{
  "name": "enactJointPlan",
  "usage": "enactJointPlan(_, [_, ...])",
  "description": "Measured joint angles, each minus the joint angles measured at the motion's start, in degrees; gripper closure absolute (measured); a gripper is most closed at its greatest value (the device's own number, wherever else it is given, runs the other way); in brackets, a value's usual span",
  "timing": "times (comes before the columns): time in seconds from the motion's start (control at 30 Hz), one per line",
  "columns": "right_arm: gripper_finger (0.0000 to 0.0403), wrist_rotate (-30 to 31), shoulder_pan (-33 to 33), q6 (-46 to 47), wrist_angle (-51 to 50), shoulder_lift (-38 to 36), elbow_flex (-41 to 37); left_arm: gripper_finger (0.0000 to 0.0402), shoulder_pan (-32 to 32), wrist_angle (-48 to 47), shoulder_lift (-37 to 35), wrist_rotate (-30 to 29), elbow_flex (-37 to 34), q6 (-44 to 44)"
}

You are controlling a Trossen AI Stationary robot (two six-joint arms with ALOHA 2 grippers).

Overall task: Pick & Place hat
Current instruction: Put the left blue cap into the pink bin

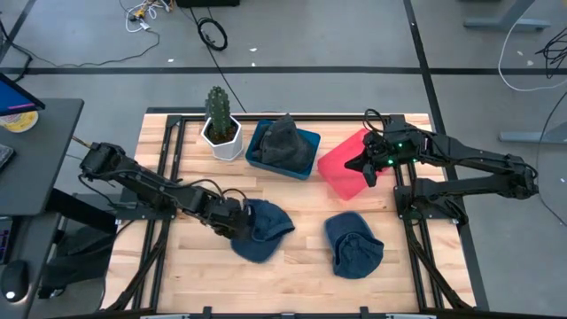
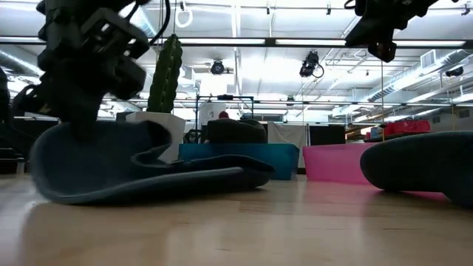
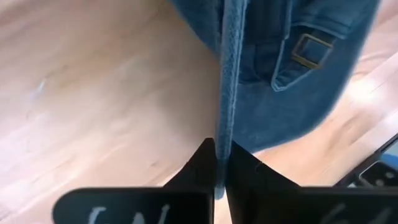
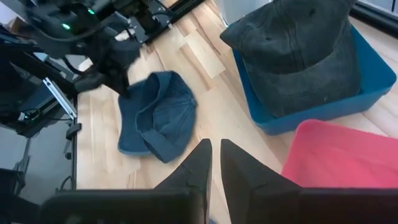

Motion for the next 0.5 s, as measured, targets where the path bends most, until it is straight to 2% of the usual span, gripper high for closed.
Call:
enactJointPlan(0.27, [0.0365, -0.02, 0.0, -0.01, -1.93, -0.07, 0.0, 0.0389, -2.19, -9.22, -0.02, -14.15, 11.38, 4.98])
enactJointPlan(0.5, [0.0365, -0.15, 0.0, -0.23, -2.27, -0.07, 0.0, 0.0389, -3.8, -17.56, -0.04, -32.62, 23.35, 12.61])
